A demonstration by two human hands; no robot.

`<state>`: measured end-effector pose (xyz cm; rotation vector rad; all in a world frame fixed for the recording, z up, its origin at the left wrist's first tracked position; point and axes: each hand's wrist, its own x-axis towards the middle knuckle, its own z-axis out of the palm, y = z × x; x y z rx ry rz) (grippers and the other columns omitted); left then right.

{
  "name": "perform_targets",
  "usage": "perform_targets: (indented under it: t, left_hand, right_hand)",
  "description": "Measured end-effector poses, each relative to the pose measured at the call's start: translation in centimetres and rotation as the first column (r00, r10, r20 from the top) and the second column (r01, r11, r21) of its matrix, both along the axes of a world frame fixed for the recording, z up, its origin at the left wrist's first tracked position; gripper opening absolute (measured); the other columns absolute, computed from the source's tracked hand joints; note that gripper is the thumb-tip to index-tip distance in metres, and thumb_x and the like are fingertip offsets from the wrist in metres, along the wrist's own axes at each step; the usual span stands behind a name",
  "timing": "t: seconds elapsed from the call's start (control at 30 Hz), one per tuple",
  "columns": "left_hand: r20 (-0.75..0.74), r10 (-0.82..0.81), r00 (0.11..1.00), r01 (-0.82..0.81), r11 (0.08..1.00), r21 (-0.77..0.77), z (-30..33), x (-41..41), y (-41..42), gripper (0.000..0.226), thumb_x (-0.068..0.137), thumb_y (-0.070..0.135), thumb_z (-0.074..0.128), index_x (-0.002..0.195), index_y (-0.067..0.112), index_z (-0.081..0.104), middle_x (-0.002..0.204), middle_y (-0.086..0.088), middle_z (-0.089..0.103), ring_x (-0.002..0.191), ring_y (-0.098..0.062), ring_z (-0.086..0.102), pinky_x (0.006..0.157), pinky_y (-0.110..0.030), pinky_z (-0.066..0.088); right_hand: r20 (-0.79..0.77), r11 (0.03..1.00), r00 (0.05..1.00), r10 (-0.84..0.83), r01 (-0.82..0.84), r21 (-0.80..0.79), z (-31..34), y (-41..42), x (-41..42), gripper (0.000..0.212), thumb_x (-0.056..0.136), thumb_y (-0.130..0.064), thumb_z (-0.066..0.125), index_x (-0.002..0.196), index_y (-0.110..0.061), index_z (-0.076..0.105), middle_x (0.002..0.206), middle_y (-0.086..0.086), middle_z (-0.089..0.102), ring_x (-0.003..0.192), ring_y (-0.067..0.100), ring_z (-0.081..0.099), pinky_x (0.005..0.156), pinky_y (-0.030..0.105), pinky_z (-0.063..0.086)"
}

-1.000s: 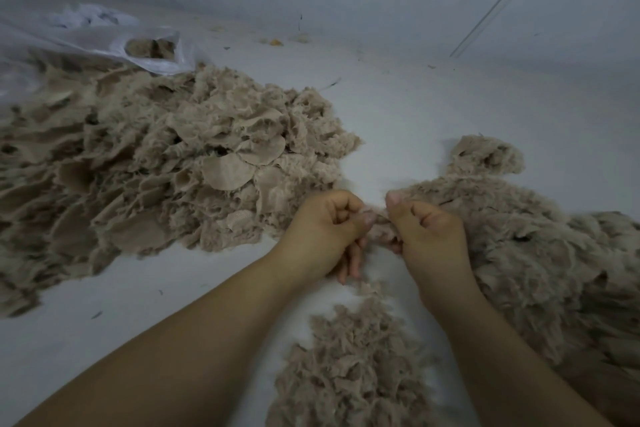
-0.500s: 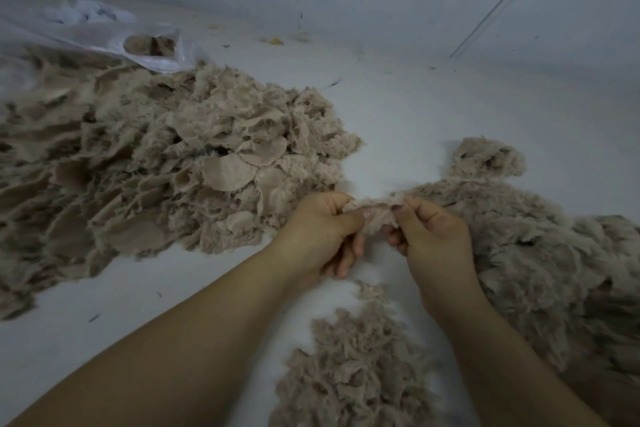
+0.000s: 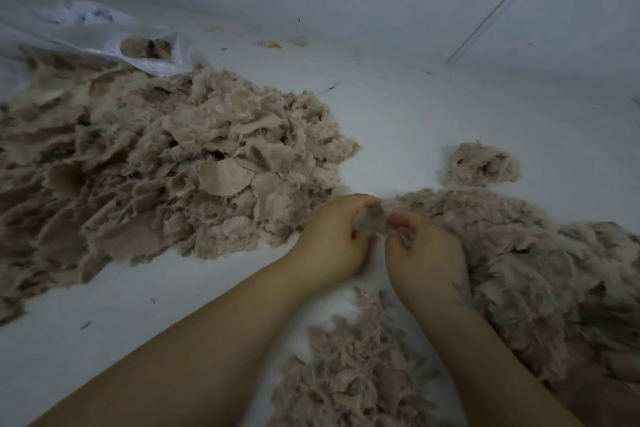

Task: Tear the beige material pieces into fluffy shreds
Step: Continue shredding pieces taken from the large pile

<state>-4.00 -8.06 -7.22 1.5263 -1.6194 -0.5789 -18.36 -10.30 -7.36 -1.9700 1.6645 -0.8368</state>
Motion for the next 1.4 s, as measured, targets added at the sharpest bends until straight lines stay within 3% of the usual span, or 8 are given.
perform_targets:
  t: [0.17,0.33,0.43,0.67,0.83,1.13,1.27,1.4]
  left_hand:
    - [0.442,-0.030,0.897,0.054,0.998,-0.042,0.6,-1.4,-0.3,0.009,0.093,0.022,0.050,0.099,0.023,0.056,0.088,0.006,0.052,0.079,-0.023,0.057,0.056,-0.032,0.034]
    - [0.448,-0.017,0.894,0.054,0.996,-0.069,-0.1,-1.3,-0.7,0.014,0.093,0.013,0.053,0.101,0.014,0.064,0.101,-0.002,0.053,0.084,-0.025,0.055,0.069,-0.042,0.049]
    - [0.433,-0.057,0.900,0.099,0.992,-0.076,0.0,-1.2,-0.6,0.020,0.090,0.005,0.054,0.104,0.010,0.067,0.101,-0.006,0.056,0.087,-0.027,0.056,0.073,-0.044,0.049]
    - [-0.098,-0.033,0.995,0.023,0.995,-0.102,0.3,-1.2,1.8,0.021,0.093,0.003,0.057,0.077,0.013,0.067,0.065,0.013,0.059,0.060,0.001,0.052,0.056,-0.010,0.038]
    - [-0.548,0.084,0.832,-0.076,0.996,0.038,0.5,-0.5,1.8,0.031,0.098,0.003,0.051,0.074,0.018,0.061,0.045,0.012,0.046,0.041,-0.003,0.038,0.046,-0.019,0.033]
    - [-0.041,-0.043,0.998,0.043,0.999,-0.008,0.1,-1.3,1.2,0.011,0.087,0.016,0.072,0.098,0.016,0.068,0.085,0.001,0.065,0.072,-0.005,0.059,0.068,-0.026,0.052]
    - [-0.307,-0.003,0.952,-0.020,0.997,-0.074,0.4,-1.0,1.3,0.024,0.090,0.001,0.063,0.069,0.012,0.066,0.062,0.006,0.062,0.055,-0.007,0.055,0.054,-0.024,0.044]
    - [-0.675,0.048,0.736,-0.070,0.998,-0.005,0.3,0.6,1.5,0.033,0.094,0.004,0.059,0.064,0.018,0.068,0.047,0.003,0.049,0.037,-0.008,0.037,0.041,-0.018,0.026]
  right_hand:
    - [0.184,1.000,0.983,-0.009,0.012,-0.018,-0.7,0.1,0.4,0.021,0.093,-0.019,0.060,0.108,-0.024,0.072,0.094,-0.007,0.074,0.080,0.006,0.065,0.066,0.015,0.046]
    - [0.355,0.991,0.934,-0.035,0.078,-0.107,-0.2,0.0,0.1,0.026,0.093,-0.011,0.059,0.107,-0.032,0.063,0.083,-0.021,0.063,0.068,-0.010,0.059,0.063,0.004,0.044]
    - [0.337,0.997,0.941,0.020,-0.045,0.066,-0.1,-0.2,0.2,0.030,0.101,-0.014,0.050,0.125,-0.026,0.064,0.109,0.001,0.072,0.082,0.015,0.066,0.080,0.033,0.058]
    - [0.198,0.979,0.971,-0.131,0.095,0.183,-0.1,-1.3,-0.9,0.048,0.100,-0.014,0.041,0.146,-0.020,0.050,0.103,0.014,0.072,0.068,0.022,0.071,0.062,0.038,0.061]
    - [0.240,0.992,0.967,-0.087,0.063,0.107,-0.2,-1.0,-0.9,0.026,0.100,-0.024,0.050,0.121,-0.023,0.064,0.081,-0.008,0.068,0.052,0.007,0.067,0.063,0.041,0.061]
    - [0.237,0.999,0.971,-0.042,0.040,0.013,-0.7,-1.1,-0.6,0.008,0.098,-0.025,0.058,0.096,-0.030,0.063,0.078,-0.020,0.060,0.073,0.004,0.061,0.064,0.032,0.055]
    - [0.248,0.999,0.968,-0.045,0.042,0.017,-0.6,-1.1,-0.7,0.016,0.099,-0.023,0.054,0.087,-0.029,0.063,0.073,-0.003,0.067,0.069,0.023,0.069,0.068,0.042,0.059]
    - [0.195,0.993,0.974,-0.111,0.115,-0.012,-0.5,-1.5,-1.5,0.018,0.099,-0.020,0.051,0.094,-0.023,0.068,0.067,-0.006,0.061,0.056,0.012,0.056,0.050,0.023,0.039]
